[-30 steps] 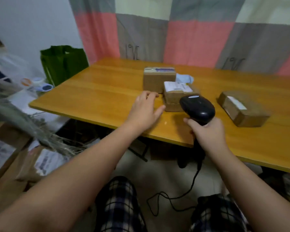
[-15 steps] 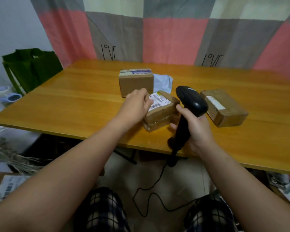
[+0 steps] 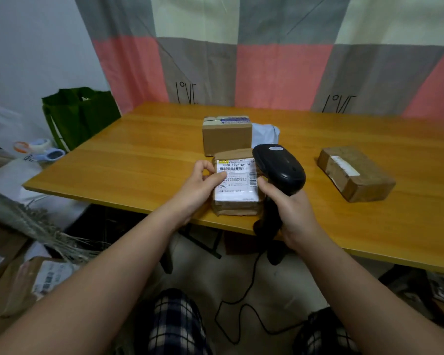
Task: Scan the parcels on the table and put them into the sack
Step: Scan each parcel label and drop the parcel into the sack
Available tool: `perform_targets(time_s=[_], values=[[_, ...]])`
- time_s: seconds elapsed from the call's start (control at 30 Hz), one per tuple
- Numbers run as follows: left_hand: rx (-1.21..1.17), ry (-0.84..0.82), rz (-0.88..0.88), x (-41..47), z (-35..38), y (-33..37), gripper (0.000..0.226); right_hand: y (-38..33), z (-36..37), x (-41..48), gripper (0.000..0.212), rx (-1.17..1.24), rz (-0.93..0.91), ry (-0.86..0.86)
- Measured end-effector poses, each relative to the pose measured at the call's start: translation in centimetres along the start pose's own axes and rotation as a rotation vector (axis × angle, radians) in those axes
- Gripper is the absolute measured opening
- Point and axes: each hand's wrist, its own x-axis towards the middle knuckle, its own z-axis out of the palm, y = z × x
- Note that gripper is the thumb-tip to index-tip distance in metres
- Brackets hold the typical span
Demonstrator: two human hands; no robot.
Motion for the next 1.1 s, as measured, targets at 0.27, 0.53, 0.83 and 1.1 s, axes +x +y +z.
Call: perform_targets(time_s=[0.27,0.53,0.83,1.1], values=[[-0.078,-0.075,0.097,-1.2,-2.4,0.7,0.089,-0.6,1.1,0.4,0.026,-0.072,-0.062,-0.055],[0.216,0.059,0.267,-0.1,-3.0,0.4,0.092,-0.8,0.8,-1.1,0.012,-0.497,-0.134,0.058],[0.332,-0.004,0.236,0.6,-3.2,-0.1,0.109,-0.8,0.3,-2.6,0.011,-0.629,-0.085,-0.010],[0.326,-0.002,0.194,1.1,-3.1,-0.3,0.113,-0.9,0.7,-2.9,0.018,-0.610,-0.030,-0.016]])
